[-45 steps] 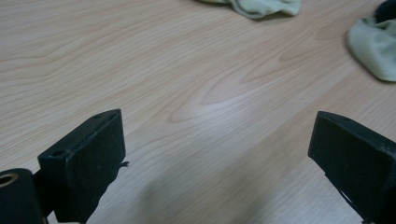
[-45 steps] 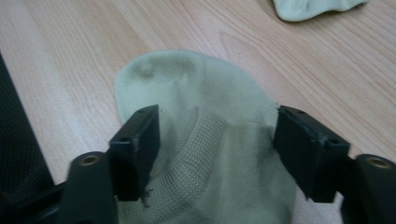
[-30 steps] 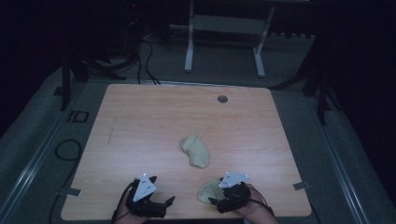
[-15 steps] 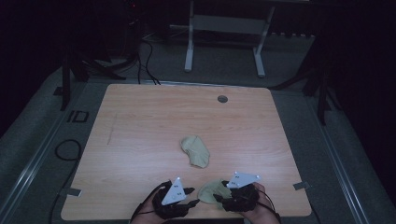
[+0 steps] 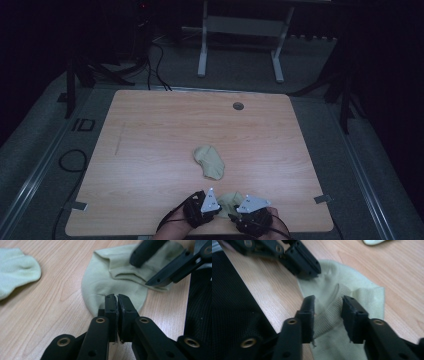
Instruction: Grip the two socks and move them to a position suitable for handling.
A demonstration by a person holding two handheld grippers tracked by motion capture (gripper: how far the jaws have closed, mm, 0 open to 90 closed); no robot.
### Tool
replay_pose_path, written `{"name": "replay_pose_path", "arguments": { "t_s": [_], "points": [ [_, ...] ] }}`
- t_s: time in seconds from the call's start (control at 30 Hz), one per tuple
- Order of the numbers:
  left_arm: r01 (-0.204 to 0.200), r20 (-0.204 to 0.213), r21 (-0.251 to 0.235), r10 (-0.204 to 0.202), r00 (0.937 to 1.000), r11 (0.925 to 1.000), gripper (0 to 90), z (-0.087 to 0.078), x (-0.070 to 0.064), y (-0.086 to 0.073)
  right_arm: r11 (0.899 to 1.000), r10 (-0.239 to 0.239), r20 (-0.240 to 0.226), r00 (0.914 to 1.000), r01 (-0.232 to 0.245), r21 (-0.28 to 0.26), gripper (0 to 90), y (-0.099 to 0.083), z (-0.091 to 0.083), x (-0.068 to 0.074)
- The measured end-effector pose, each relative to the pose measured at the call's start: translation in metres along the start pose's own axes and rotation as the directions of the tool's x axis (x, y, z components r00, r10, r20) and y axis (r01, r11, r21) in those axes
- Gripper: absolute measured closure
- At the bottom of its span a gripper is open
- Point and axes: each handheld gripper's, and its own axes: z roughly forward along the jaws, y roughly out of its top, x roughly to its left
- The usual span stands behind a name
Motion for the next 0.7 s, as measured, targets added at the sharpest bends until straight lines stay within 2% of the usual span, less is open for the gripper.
{"name": "replay_pose_path", "arguments": {
  "t_s": [0.1,0.23,0.37,0.43,0.5,0.57,0.7],
  "points": [
    [0.006,-0.024,0.006,-0.006,0.9997,1.0000,86.2,-0.001,0.001,0.000,1.000,-0.010,0.002,1.0000,0.010,0.017,71.1,-0.001,0.004,0.002],
    [0.028,-0.017,-0.003,-0.028,0.9995,0.9996,86.9,-0.002,0.004,-0.003,0.999,-0.029,0.026,0.9993,0.028,0.024,80.5,0.001,0.005,0.007],
    [0.024,-0.020,-0.009,-0.024,0.9995,0.9997,88.0,-0.002,0.003,-0.004,0.999,-0.021,0.030,0.9993,0.020,0.027,83.5,0.003,0.004,0.007],
    [0.022,-0.019,-0.009,-0.022,0.9996,0.9997,88.1,-0.002,0.003,-0.004,1.000,0.014,0.016,0.9998,-0.014,0.006,84.4,0.004,-0.004,0.002],
    [0.023,-0.016,-0.008,-0.023,0.9996,0.9997,88.5,-0.002,0.004,-0.004,0.999,0.037,0.037,0.9986,-0.036,-0.024,84.3,0.005,-0.014,-0.004],
    [0.019,-0.019,-0.007,-0.019,0.9996,0.9998,88.5,-0.002,0.004,-0.003,0.997,0.066,0.039,0.9971,-0.064,-0.046,84.3,0.004,-0.022,-0.010],
    [0.017,-0.020,-0.007,-0.017,0.9996,0.9998,88.5,-0.001,0.004,-0.003,0.988,0.135,0.064,0.9888,-0.130,-0.078,84.3,-0.003,-0.037,-0.027]
  ]
}}
